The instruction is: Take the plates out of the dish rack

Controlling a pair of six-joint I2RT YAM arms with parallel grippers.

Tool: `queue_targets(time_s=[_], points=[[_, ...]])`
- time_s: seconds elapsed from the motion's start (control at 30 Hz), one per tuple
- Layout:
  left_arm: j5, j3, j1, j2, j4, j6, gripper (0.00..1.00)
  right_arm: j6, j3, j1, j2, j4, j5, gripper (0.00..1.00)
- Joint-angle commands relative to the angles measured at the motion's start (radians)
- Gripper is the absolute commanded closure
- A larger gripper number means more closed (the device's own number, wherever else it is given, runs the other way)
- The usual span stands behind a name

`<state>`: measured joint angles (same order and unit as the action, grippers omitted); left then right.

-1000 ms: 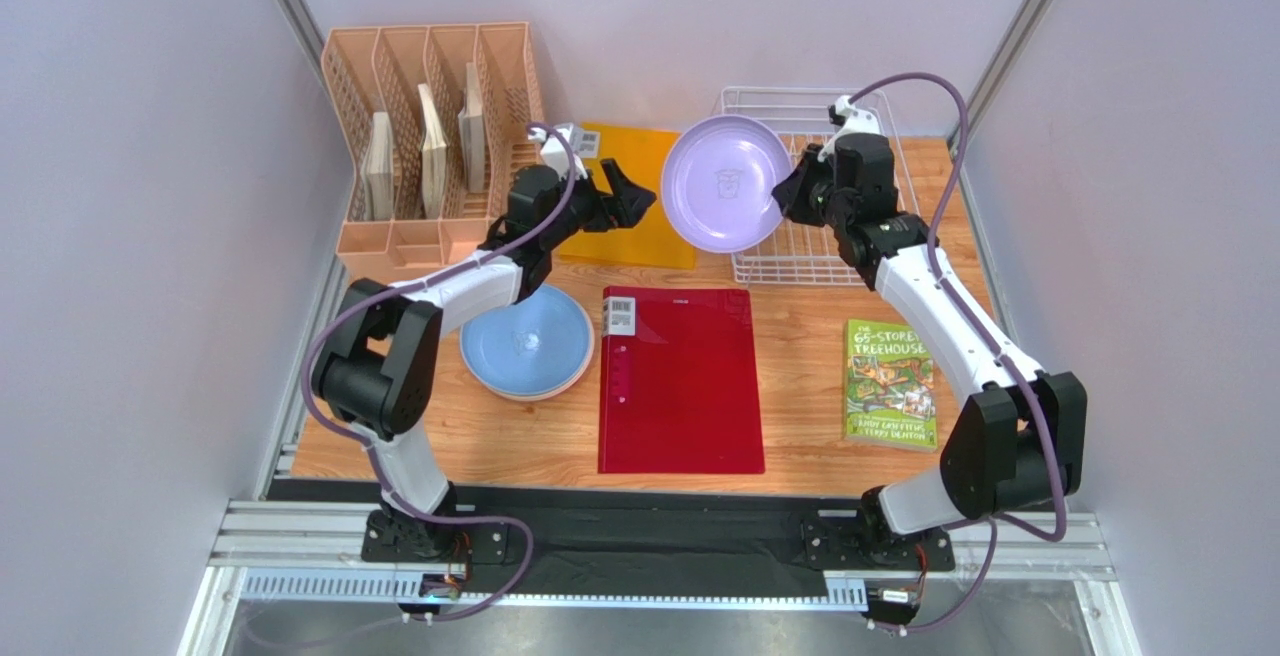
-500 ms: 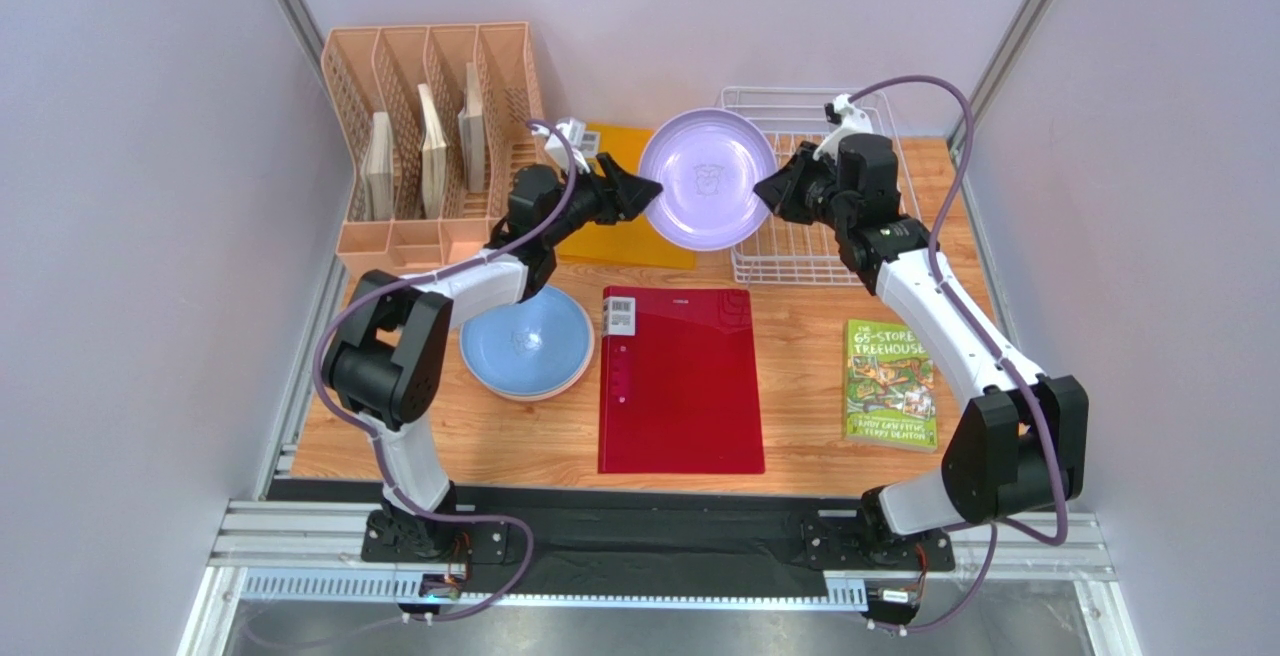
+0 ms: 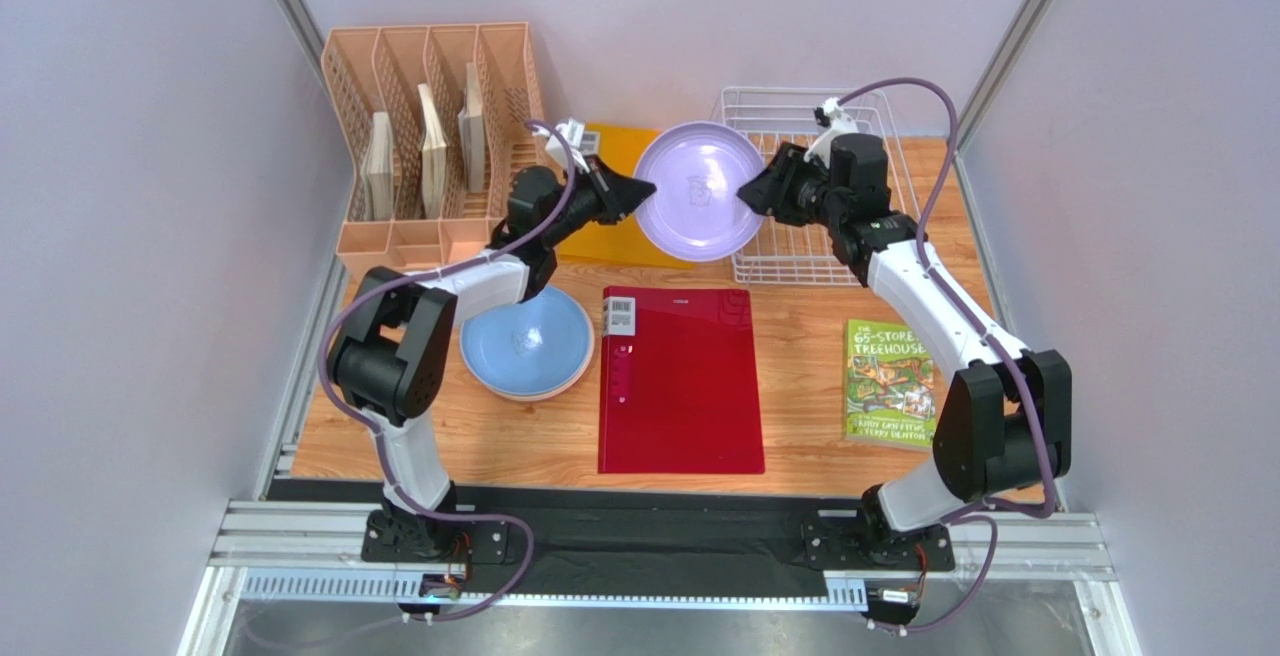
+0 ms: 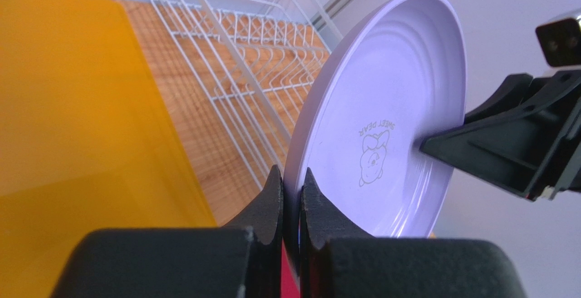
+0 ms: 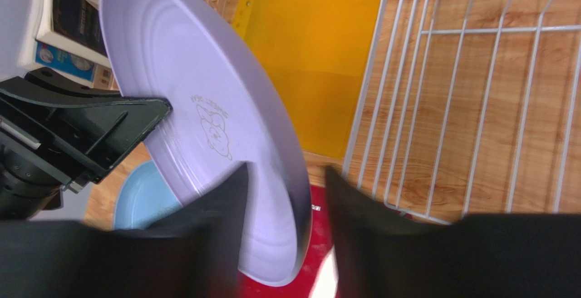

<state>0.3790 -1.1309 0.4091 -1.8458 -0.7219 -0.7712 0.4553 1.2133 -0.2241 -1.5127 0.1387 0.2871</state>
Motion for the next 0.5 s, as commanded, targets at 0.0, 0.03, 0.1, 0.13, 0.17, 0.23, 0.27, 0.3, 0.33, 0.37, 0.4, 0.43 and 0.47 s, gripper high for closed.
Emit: queue_targets(time_s=[0.0,0.03,0.1,0.13,0.17,0.23,0.27,0.3,0.33,0.37,0.4,0.43,0.47], points=[[-0.040,0.094,0.010,0.113,-0.021,0.070,1.00,-0.035,0.060,-0.008,0.020,0.008,-0.053,0.38],[-0.092,0.139,0.010,0.140,-0.005,0.087,1.00,-0.047,0.063,-0.008,0.026,0.039,-0.092,0.33],[-0.149,0.180,0.008,0.222,0.062,0.131,1.00,-0.076,0.061,-0.001,0.043,0.062,-0.193,0.23],[-0.204,0.212,0.008,0.250,0.094,0.144,1.00,-0.099,0.058,0.003,0.058,0.077,-0.216,0.21],[-0.230,0.227,0.008,0.282,0.123,0.177,1.00,-0.109,0.058,0.008,0.065,0.082,-0.241,0.20],[-0.326,0.269,0.008,0.380,0.234,0.194,1.00,-0.127,0.057,0.031,0.075,0.097,-0.285,0.19],[-0.363,0.282,0.008,0.414,0.275,0.200,1.00,-0.132,0.057,0.040,0.074,0.102,-0.286,0.19],[-0.388,0.298,0.008,0.480,0.341,0.216,1.00,-0.133,0.058,0.057,0.074,0.107,-0.328,0.19],[-0.461,0.331,0.008,0.515,0.370,0.222,1.00,-0.135,0.058,0.066,0.068,0.111,-0.332,0.19],[-0.498,0.348,0.008,0.549,0.404,0.224,1.00,-0.135,0.058,0.075,0.065,0.113,-0.333,0.19],[-0.535,0.364,0.008,0.610,0.477,0.222,1.00,-0.136,0.061,0.087,0.059,0.117,-0.339,0.19],[-0.607,0.391,0.008,0.641,0.518,0.217,1.00,-0.138,0.064,0.094,0.052,0.119,-0.344,0.19],[-0.638,0.408,0.008,0.669,0.550,0.213,1.00,-0.141,0.069,0.097,0.039,0.122,-0.345,0.19]])
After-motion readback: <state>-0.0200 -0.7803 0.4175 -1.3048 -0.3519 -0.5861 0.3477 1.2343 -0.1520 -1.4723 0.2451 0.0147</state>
